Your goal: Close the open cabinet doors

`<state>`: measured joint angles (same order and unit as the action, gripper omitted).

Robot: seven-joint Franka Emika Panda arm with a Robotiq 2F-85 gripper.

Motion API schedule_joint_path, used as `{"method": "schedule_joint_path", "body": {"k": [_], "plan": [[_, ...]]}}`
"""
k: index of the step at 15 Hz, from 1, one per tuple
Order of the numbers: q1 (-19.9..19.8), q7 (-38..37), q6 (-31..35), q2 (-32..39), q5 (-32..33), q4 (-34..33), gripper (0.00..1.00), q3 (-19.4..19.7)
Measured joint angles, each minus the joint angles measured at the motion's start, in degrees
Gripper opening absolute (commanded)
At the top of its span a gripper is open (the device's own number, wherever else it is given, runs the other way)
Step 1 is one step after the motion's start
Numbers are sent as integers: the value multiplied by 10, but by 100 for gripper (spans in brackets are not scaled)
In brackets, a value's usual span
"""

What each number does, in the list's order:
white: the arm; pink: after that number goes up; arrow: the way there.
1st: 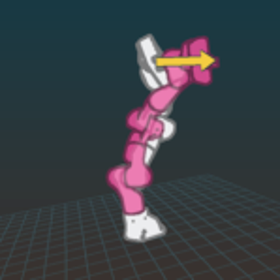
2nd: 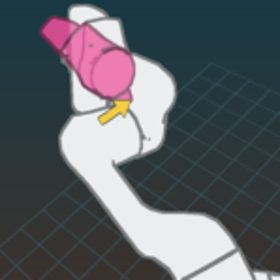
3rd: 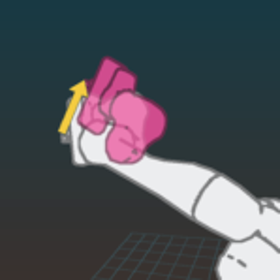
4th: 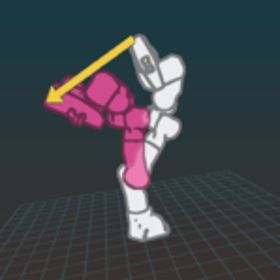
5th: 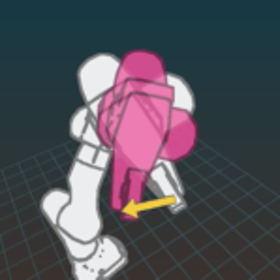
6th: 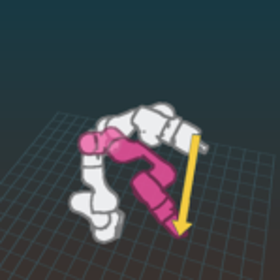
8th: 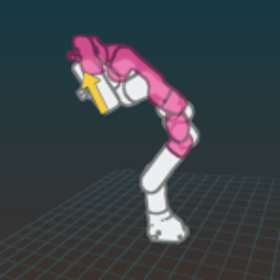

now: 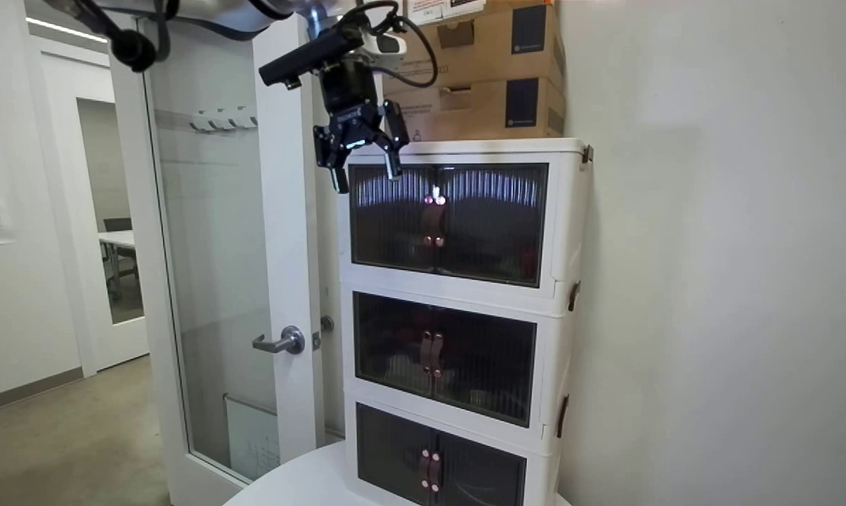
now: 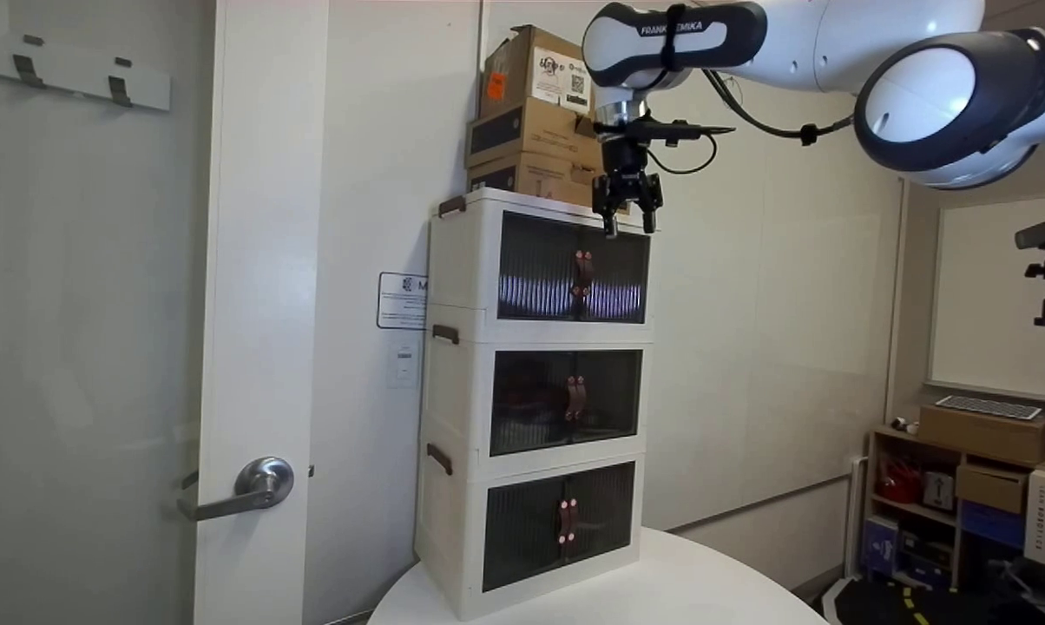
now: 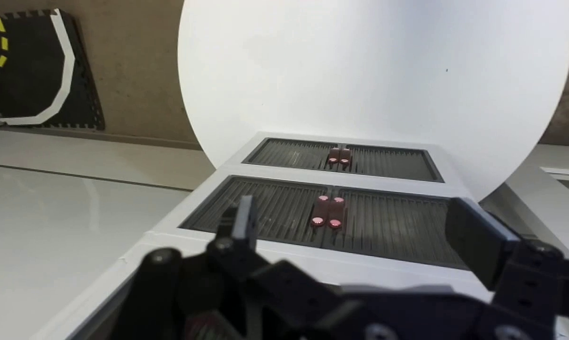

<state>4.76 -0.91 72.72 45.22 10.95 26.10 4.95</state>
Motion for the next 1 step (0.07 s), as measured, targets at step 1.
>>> {"method": "schedule_joint_path", "body": {"k": [1], "plan": [[2, 1, -1, -1, -1, 0, 100, -1]]}}
